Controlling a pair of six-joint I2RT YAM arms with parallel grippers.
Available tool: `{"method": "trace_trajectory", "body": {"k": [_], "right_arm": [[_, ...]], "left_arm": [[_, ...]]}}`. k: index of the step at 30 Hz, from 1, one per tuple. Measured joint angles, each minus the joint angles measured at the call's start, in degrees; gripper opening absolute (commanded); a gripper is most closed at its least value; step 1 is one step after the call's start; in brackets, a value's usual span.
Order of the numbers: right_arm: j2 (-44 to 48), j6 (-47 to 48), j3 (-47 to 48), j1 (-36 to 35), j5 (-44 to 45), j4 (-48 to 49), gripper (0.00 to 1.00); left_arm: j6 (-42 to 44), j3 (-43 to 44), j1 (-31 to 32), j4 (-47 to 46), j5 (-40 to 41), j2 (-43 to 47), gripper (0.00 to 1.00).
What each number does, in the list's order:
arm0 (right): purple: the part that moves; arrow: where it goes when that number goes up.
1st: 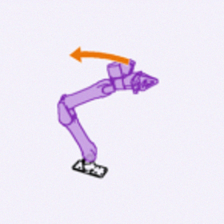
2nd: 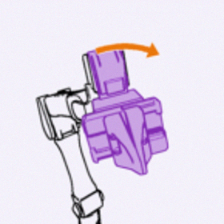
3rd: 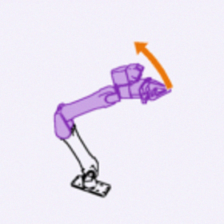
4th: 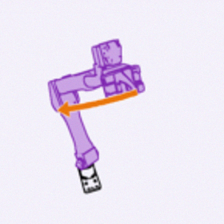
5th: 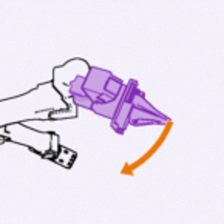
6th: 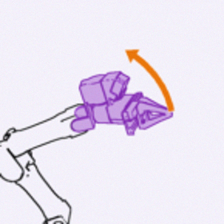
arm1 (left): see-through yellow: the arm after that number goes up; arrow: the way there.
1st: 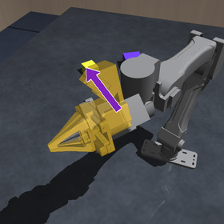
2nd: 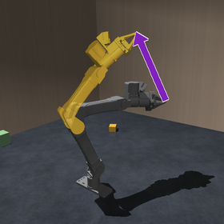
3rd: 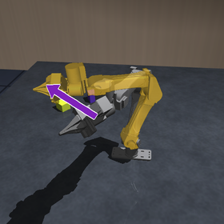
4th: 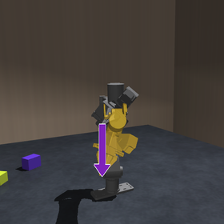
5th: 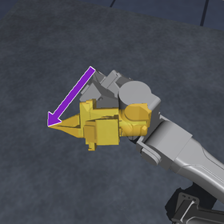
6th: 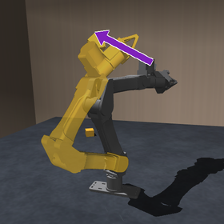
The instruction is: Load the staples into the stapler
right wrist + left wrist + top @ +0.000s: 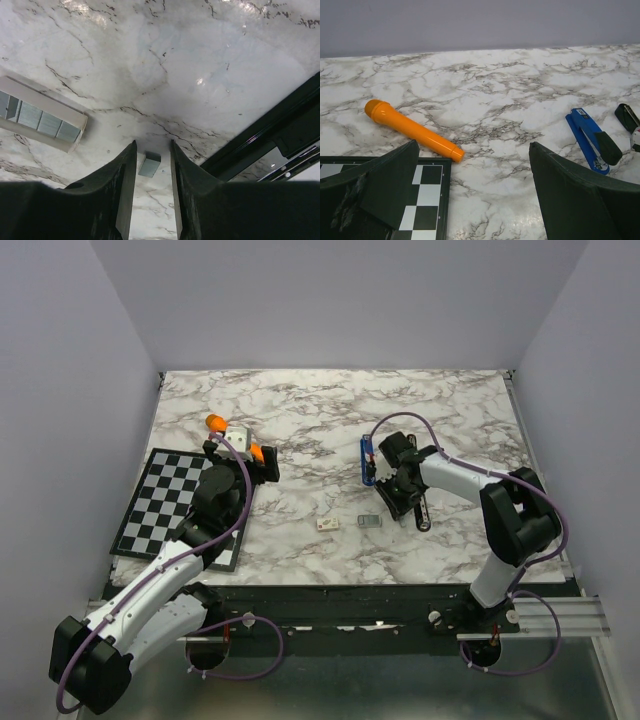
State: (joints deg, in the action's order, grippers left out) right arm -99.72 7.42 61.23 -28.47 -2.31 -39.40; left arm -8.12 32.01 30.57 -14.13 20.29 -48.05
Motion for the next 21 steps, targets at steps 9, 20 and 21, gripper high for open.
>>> {"method": "trace_trajectory", "body": {"k": [9, 20, 21], "right_arm": [[0.0, -6.4, 0.2, 0.0, 0.3, -4.4, 0.42], [-1.4, -10.6, 1.3, 0.0, 1.1, -6.7, 0.41], [-1.4, -11.0, 1.3, 0.0, 1.4, -6.7, 0.41]], "left_arm": [[0.0, 0.0, 0.0, 0.0, 0.0, 0.0, 0.99], [0.0, 0.0, 0.3, 0.0, 0.0, 0.0, 0.99], [0.0, 0.0, 0.3, 0.0, 0.0, 0.0, 0.99]]}}
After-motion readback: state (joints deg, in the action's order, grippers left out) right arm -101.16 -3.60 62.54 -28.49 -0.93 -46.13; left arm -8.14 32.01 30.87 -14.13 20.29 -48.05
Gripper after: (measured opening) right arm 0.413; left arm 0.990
